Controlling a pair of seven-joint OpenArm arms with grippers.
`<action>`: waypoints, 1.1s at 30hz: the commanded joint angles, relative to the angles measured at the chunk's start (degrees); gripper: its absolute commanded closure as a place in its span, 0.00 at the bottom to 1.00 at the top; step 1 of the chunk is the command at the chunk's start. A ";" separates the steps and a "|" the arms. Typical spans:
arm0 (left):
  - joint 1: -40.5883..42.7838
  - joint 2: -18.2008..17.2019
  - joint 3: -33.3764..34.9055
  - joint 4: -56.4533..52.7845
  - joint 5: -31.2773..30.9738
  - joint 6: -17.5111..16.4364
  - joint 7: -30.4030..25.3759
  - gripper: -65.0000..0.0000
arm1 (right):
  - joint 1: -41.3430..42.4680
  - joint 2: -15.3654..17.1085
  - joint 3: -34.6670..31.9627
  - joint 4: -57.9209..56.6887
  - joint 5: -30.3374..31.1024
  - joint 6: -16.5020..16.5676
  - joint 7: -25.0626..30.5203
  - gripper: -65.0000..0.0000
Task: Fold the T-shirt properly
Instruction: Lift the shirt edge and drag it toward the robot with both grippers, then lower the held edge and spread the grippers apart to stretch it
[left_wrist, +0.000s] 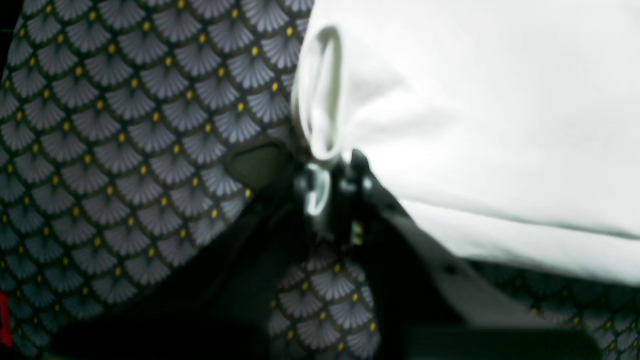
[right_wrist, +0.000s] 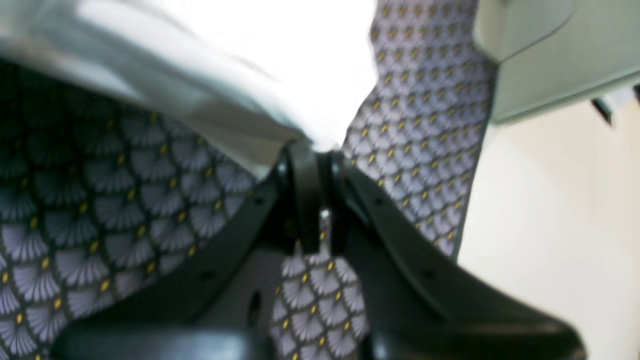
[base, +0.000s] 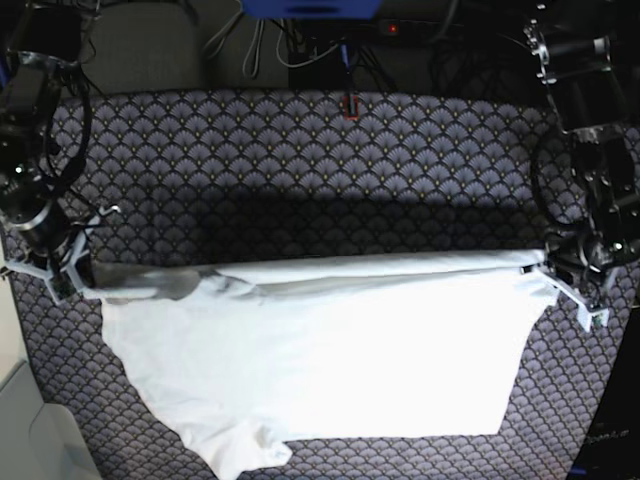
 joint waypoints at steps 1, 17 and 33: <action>-1.38 -1.31 -0.30 0.79 1.33 0.46 -0.51 0.99 | 0.51 1.13 0.54 0.95 -0.19 -0.71 0.55 1.00; 2.05 -0.17 -0.30 0.61 1.33 0.46 -1.83 0.99 | -4.24 -1.33 0.89 0.95 -0.19 -0.71 0.81 1.00; 7.94 1.15 4.80 0.70 1.42 0.46 -6.66 0.51 | -6.88 -4.50 0.54 0.95 -0.19 -0.71 1.08 1.00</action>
